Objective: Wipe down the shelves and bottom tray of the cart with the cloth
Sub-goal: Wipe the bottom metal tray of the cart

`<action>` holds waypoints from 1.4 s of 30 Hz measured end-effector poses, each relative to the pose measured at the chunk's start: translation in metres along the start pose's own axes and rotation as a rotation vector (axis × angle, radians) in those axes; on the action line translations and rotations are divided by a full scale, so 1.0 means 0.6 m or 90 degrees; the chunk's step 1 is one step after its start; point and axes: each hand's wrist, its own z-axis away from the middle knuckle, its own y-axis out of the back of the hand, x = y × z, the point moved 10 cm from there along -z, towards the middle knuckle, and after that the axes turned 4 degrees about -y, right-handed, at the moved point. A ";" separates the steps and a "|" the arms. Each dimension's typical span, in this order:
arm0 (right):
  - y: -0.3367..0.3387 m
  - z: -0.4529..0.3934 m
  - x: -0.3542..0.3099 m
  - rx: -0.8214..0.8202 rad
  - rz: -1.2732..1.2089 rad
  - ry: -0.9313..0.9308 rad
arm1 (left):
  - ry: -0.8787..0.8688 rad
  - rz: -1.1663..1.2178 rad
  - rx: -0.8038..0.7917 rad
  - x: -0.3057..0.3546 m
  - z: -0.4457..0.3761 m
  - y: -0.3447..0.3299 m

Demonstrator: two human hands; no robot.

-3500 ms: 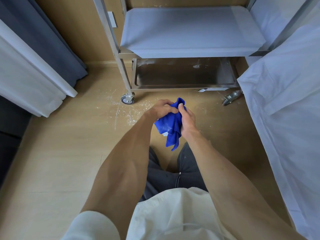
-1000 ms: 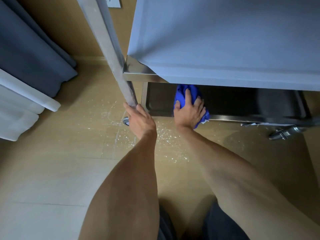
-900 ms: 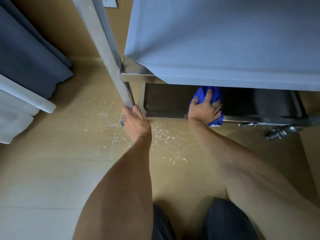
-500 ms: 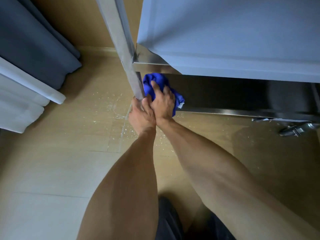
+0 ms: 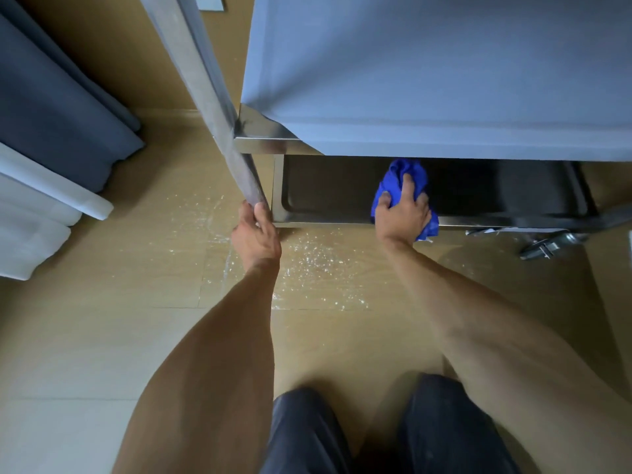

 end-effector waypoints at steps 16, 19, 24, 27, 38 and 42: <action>-0.103 0.200 -0.201 -0.227 -0.019 0.342 | 0.091 -0.007 -0.008 -0.007 -0.006 -0.009; -0.066 0.141 -0.130 -0.169 0.009 0.278 | 0.151 -0.034 0.040 -0.007 0.019 -0.021; 0.015 0.003 0.020 -0.069 0.026 0.123 | 0.168 -0.097 0.066 0.009 0.088 -0.071; 0.072 -0.073 0.121 -0.012 0.029 0.010 | 0.128 -0.119 0.038 0.053 0.139 -0.129; 0.268 -0.293 0.439 0.098 -0.154 -0.293 | 0.080 -0.136 -0.018 0.203 0.230 -0.266; 0.310 -0.220 0.393 0.014 -0.259 -0.365 | 0.137 -0.141 -0.068 0.236 0.263 -0.234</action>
